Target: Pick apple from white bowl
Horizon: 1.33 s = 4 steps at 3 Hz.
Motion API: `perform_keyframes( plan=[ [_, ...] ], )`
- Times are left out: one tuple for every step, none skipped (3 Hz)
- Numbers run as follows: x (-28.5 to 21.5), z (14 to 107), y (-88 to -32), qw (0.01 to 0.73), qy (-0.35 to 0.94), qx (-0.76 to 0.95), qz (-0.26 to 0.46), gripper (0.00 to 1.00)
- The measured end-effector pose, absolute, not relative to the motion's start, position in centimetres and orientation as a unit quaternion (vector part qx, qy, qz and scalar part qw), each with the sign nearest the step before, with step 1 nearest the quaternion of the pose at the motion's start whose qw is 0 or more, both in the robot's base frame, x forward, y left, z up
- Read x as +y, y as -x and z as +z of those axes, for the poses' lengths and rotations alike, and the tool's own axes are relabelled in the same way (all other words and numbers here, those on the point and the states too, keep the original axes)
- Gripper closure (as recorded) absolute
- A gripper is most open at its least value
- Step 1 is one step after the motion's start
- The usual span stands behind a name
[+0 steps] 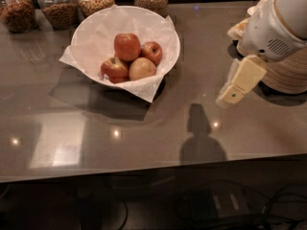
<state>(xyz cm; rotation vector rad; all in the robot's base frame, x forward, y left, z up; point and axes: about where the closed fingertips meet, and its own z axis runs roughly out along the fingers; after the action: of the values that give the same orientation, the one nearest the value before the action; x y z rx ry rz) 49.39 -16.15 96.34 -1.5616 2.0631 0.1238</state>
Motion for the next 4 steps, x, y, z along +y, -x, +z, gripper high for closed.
perform_keyframes(
  plan=[
    [-13.2, 96.7, -52.1, 0.322, 0.570, 0.752, 0.078, 0.00],
    [-10.0, 97.5, -54.5, 0.365, 0.564, 0.734, 0.102, 0.00],
    [-5.6, 98.3, -57.0, 0.397, 0.573, 0.707, 0.120, 0.00],
    [-2.7, 98.7, -58.6, 0.415, 0.580, 0.688, 0.131, 0.00]
  ],
)
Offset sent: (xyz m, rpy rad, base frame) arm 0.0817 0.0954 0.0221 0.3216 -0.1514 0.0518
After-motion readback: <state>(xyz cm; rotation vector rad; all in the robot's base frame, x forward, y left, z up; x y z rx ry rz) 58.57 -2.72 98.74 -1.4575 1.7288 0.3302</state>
